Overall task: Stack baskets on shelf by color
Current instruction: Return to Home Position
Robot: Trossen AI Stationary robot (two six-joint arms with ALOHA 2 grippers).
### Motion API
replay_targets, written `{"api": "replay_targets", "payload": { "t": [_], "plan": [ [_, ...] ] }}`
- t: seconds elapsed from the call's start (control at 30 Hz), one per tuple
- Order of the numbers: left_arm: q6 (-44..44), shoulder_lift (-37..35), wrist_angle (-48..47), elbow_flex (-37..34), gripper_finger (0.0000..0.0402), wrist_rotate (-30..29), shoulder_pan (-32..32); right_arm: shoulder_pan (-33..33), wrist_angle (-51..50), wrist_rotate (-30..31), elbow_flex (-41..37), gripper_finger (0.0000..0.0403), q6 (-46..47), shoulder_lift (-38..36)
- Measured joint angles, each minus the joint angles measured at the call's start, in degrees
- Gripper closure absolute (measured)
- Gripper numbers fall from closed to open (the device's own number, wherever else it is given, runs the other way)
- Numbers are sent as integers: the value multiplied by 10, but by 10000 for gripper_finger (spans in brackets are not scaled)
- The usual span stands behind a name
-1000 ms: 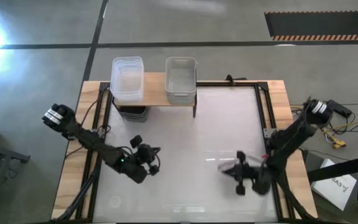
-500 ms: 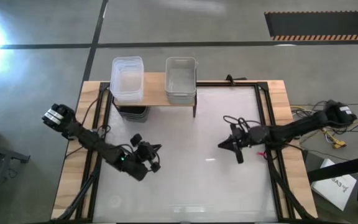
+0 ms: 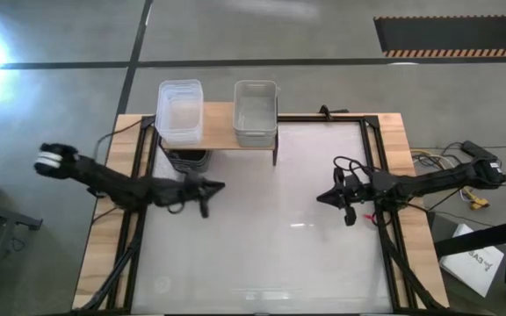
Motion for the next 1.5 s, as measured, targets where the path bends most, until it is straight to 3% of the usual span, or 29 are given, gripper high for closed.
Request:
{"api": "replay_targets", "payload": {
  "t": [0.23, 0.33, 0.5, 0.7, 0.83, 0.93, 1.13, 1.5],
  "plan": [
    [19, -271, -32, -140, 394, 137, 111, 0, -4, 0, 0, 394, 0, -20],
    [20, -371, -166, -135, 394, 201, 164, 0, -4, 0, 0, 394, 6, -19],
    [75, -502, -265, -140, 394, 284, 216, 0, -1, 0, 0, 394, 9, -19],
    [130, -649, -388, -141, 394, 305, 220, 0, 3, 27, 0, 394, -10, -18],
    [146, -621, -391, -141, 394, 316, 218, -6, 7, 75, -1, 394, -56, -45],
    [144, -602, -391, -141, 394, 314, 219, -18, -5, 67, -1, 394, -68, -101],
    [144, -597, -387, -142, 394, 314, 219, -35, -169, 61, -1, 394, -72, -263],
    [140, -597, -383, -142, 394, 306, 217, -40, -235, 40, -1, 394, -52, -243]
  ]
}}
